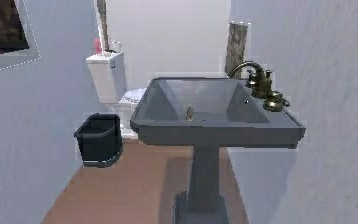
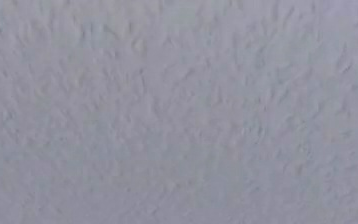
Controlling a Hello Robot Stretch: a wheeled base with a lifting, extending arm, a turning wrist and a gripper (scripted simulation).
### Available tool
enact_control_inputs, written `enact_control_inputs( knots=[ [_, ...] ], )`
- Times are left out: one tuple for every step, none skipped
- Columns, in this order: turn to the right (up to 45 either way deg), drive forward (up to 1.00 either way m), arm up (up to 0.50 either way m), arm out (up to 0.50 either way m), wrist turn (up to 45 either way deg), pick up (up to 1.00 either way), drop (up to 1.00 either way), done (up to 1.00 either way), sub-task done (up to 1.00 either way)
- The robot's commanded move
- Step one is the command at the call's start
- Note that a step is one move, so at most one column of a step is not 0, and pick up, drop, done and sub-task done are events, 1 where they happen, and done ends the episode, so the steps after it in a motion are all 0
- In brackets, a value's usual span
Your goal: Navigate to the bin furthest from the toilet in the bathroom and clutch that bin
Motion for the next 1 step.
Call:
enact_control_inputs(
  knots=[
    [0.0,0.3,0.0,0.0,0.0,0.0,0.0,0.0,0.0]
  ],
)
